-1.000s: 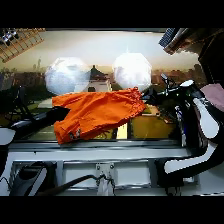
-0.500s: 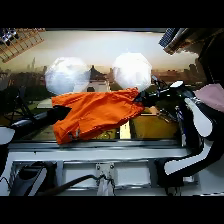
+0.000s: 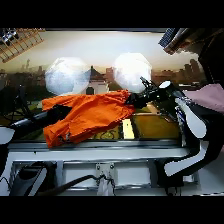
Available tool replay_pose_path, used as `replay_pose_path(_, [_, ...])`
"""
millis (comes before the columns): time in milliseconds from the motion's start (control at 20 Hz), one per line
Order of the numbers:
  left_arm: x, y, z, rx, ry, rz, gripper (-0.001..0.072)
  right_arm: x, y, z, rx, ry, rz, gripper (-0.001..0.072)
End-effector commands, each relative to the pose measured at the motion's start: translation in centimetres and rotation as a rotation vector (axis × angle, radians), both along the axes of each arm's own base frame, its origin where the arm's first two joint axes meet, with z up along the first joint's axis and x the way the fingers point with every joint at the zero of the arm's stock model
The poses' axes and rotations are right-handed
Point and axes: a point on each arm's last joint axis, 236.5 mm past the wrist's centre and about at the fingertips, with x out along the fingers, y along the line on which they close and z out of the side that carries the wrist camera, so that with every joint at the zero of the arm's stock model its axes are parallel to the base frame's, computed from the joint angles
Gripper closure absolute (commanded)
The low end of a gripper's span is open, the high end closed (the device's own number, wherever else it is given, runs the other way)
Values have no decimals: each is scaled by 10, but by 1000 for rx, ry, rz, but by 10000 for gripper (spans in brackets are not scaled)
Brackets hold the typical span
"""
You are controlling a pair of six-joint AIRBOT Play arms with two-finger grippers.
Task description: Fold the clothes and pants, and hang the long-sleeved shirts on hangers.
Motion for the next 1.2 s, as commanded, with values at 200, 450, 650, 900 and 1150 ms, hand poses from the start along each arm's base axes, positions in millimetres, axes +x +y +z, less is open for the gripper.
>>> replay_pose_path(200, [0,0,1,7,-10,-7,204,2,-9,12,-13,-64,33,17])
replay_pose_path(450, [0,0,1,7,-10,-7,204,-3,2,25,55,-61,53,23])
replay_pose_path(650, [0,0,1,7,-10,-6,205,-5,1,49,62,-110,74,100])
replay_pose_path(900, [0,0,1,7,-10,-6,204,3,-31,38,-42,-140,46,71])
replay_pose_path(1150, [0,0,1,6,-9,-6,205,1,-33,25,-41,-105,46,51])
